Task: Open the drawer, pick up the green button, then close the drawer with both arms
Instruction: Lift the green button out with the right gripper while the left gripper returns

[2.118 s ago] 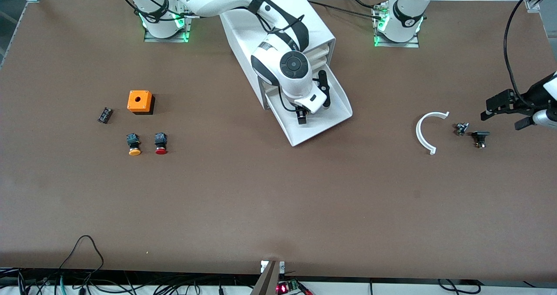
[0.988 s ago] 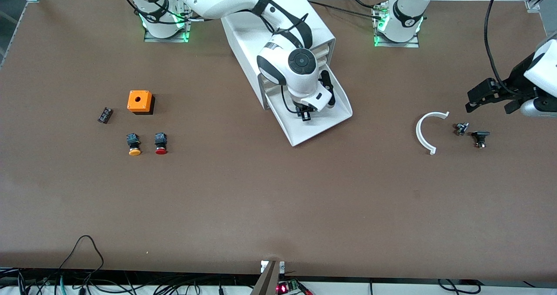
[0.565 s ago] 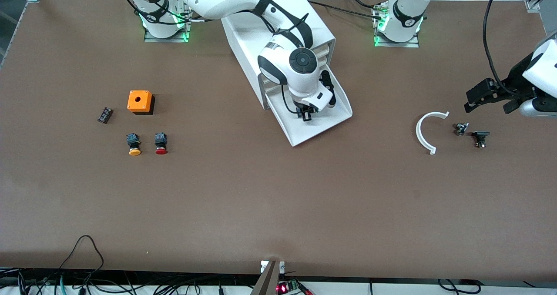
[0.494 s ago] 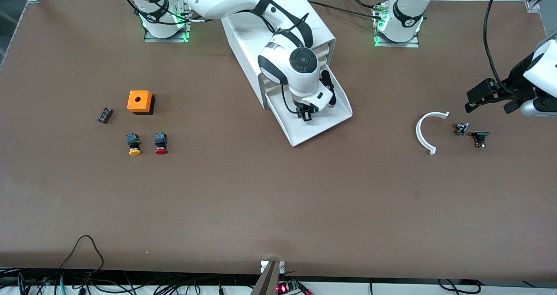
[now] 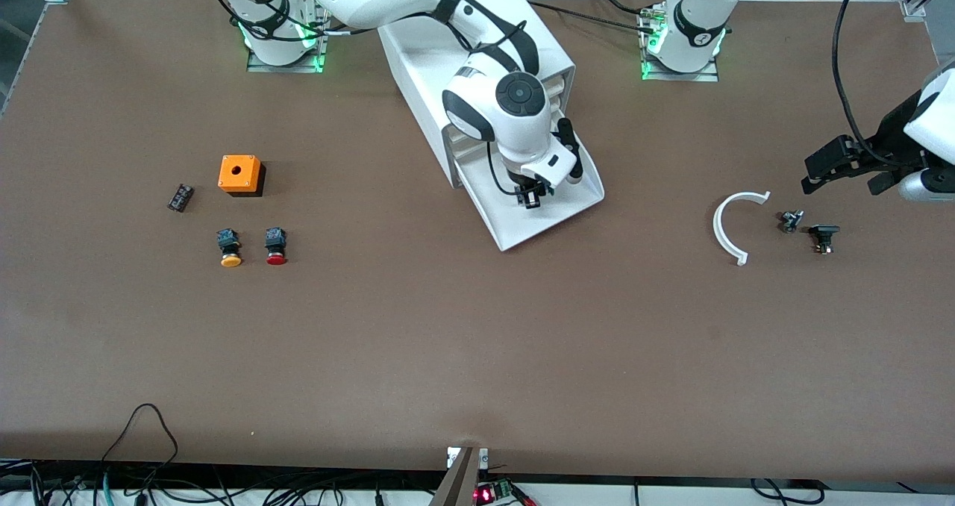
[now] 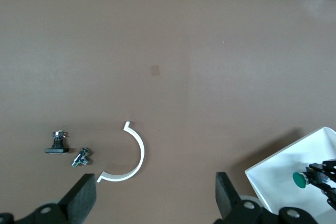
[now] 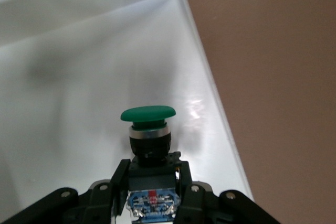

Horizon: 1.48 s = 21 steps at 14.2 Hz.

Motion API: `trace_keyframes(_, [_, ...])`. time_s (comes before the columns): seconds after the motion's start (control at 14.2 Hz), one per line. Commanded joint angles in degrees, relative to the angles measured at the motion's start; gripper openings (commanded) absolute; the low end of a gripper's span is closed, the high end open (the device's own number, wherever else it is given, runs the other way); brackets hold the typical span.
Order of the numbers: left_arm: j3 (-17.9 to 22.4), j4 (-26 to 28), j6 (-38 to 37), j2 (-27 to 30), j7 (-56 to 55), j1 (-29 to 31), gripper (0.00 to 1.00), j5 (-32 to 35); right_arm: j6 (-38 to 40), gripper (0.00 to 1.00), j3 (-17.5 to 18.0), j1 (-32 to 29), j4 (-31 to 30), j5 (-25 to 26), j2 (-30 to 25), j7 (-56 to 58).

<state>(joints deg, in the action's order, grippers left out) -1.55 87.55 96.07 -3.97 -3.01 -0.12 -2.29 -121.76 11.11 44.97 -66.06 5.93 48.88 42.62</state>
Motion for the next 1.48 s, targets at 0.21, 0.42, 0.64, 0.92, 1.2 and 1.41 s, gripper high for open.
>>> trace_keyframes(0.21, [-0.12, -0.10, 2.01, -0.42, 0.11, -0.05, 1.00, 1.41, 0.47, 0.16, -0.30, -3.48, -0.21, 1.19, -6.68, -18.23])
trace_keyframes(0.42, [-0.56, 0.52, 4.82, -1.92, 0.11, -0.49, 1.00, 0.62, 0.82, 0.16, -1.70, -7.43, -0.74, 3.37, -9.23, -28.43])
trace_keyframes(0.64, [-0.65, 0.87, 5.27, -2.53, -0.85, -0.49, 1.00, -0.96, 1.61, 0.16, -5.48, -8.58, -5.55, 5.15, -13.71, -35.38])
trace_keyframes(0.92, [-0.82, 4.73, 11.67, -4.64, -5.66, -1.98, 1.00, -1.05, 5.73, 0.16, -6.80, -10.95, -9.87, 4.97, -16.01, -53.21])
trace_keyframes(1.2, [-3.28, 10.00, 18.17, -6.14, -16.57, -3.83, 1.00, -0.35, 7.93, 0.16, -8.39, -14.46, -14.17, 4.79, -16.62, -60.54])
trace_keyframes(1.41, [-4.16, 12.55, 23.01, -9.20, -23.59, -6.02, 1.00, -0.17, 8.03, 0.16, -8.39, -17.80, -19.71, 4.79, -18.56, -61.60])
